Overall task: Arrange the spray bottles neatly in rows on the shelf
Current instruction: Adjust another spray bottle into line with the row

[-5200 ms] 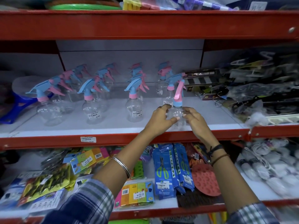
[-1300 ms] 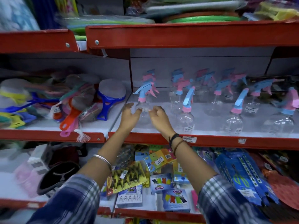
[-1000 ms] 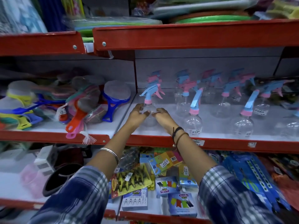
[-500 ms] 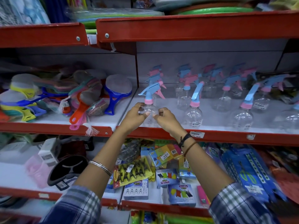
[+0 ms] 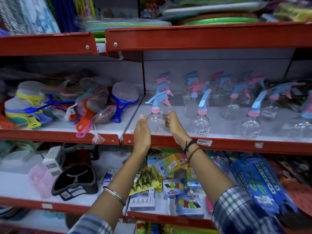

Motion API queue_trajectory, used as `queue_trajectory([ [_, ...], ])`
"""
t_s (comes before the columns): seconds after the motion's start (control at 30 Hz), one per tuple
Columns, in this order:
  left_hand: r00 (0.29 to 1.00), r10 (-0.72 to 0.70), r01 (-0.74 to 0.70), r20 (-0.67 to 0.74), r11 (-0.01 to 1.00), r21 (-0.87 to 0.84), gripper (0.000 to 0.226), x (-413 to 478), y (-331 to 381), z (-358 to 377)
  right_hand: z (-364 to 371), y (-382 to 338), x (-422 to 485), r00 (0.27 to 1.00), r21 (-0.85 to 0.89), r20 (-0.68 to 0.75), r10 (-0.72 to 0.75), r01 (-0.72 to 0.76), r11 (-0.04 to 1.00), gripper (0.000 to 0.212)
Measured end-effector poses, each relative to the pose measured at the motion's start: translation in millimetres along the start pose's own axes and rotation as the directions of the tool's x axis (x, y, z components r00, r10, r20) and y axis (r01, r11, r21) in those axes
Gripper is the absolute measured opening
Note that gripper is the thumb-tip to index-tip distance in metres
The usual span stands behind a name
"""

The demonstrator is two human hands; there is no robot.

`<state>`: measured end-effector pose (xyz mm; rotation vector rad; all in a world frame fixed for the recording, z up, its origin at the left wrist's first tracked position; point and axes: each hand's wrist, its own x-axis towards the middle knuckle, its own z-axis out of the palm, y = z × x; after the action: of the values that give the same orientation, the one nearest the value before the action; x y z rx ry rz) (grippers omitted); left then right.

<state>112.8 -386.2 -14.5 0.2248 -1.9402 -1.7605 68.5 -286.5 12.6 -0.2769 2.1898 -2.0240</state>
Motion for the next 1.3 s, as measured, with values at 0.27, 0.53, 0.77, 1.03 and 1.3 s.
queue_trajectory([
  [0.27, 0.997, -0.049, 0.049, 0.065, 0.999, 0.002, 0.085, 18.3, 0.8, -9.1, 0.1, 0.3, -13.7, 1.000, 0.089, -0.014, 0.009, -0.008, 0.996, 0.044],
  [0.53, 0.997, -0.032, 0.033, 0.076, 0.999, -0.007, 0.079, 19.5, 1.6, -9.1, 6.2, 11.6, -13.0, 0.991, 0.018, -0.127, -0.047, 0.049, 0.999, 0.095],
  [0.77, 0.921, 0.322, -0.324, -0.220, 0.946, 0.029, 0.040, -15.3, 7.9, 6.0, -9.2, 15.0, -41.5, 0.915, -0.001, -0.234, -0.328, 0.337, 0.941, 0.048],
  [1.03, 0.921, 0.294, -0.295, 0.257, 0.955, -0.035, 0.054, -44.0, 13.1, 71.2, -90.6, 19.3, -39.9, 0.633, -0.088, -0.607, -0.481, 0.547, 0.832, 0.037],
  [1.3, 0.958, 0.126, -0.135, 0.257, 0.991, 0.018, 0.059, -52.6, 23.4, 116.1, -136.0, 15.5, -16.2, 0.960, -0.015, -0.256, -0.117, 0.117, 0.993, 0.077],
])
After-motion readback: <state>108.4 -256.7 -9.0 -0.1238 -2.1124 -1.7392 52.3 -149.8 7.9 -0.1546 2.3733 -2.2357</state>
